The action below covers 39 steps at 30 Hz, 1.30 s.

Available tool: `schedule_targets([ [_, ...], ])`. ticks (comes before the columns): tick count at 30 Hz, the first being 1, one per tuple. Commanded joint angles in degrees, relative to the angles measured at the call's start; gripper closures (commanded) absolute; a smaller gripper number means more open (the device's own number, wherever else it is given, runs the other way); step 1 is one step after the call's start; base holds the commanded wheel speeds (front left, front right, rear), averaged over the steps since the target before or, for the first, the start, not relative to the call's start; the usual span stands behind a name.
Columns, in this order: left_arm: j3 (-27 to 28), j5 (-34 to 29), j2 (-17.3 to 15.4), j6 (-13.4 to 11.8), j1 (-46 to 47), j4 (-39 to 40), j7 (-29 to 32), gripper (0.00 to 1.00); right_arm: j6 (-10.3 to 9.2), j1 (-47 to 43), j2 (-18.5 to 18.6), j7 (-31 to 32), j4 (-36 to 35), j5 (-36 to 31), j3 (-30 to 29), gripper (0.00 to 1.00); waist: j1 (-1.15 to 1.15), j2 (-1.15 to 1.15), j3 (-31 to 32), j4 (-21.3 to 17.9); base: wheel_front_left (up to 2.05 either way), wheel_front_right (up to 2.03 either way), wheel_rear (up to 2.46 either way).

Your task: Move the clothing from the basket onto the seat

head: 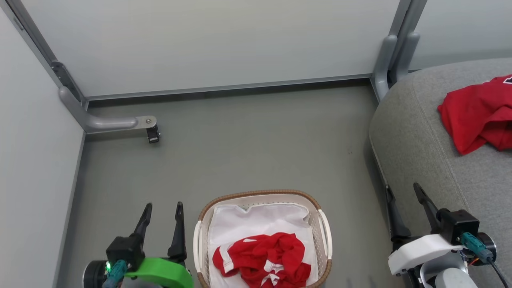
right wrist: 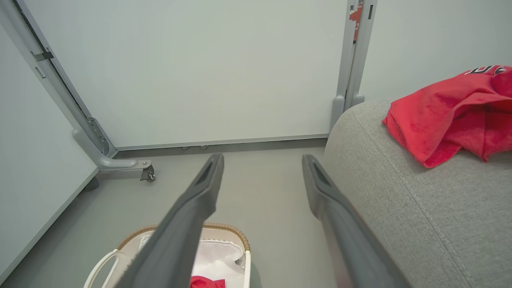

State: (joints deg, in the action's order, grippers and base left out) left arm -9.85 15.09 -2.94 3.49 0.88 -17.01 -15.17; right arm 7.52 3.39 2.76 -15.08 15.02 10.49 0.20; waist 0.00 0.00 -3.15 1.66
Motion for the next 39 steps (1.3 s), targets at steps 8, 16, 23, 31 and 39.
schedule_targets([
  [8,-8.05,-5.67,-0.66,2.68,12.81,-5.78,1.74,0.0,-0.06,5.57,0.26,-0.12,-2.68,-2.56,-2.63,0.0,0.0,0.0,-10.5,-1.48,0.0,0.0,0.0],
  [16,-21.63,-9.06,-0.98,3.98,27.39,-19.08,5.95,0.0,-0.07,13.52,0.23,-0.12,-4.76,-3.14,-2.53,0.0,0.0,0.0,-24.65,-5.51,0.0,0.0,0.0],
  [23,-30.42,-5.61,-1.42,4.0,34.64,-31.88,6.86,0.0,-0.07,18.66,0.2,-0.12,-5.59,-0.58,-0.11,0.0,0.0,0.0,-34.08,-10.34,0.0,0.0,0.0],
  [31,-34.49,-1.3,-1.54,4.01,39.76,-41.4,8.86,0.0,-0.07,21.61,0.17,-0.12,-7.34,1.95,1.52,0.0,0.0,0.0,-41.38,-14.23,0.0,0.0,0.0],
  [39,-37.12,1.6,-1.31,4.01,42.82,-46.07,9.15,0.0,-0.07,23.49,0.17,-0.12,-8.62,3.49,3.07,0.0,0.0,0.0,-45.43,-16.25,0.0,0.0,0.0],
])
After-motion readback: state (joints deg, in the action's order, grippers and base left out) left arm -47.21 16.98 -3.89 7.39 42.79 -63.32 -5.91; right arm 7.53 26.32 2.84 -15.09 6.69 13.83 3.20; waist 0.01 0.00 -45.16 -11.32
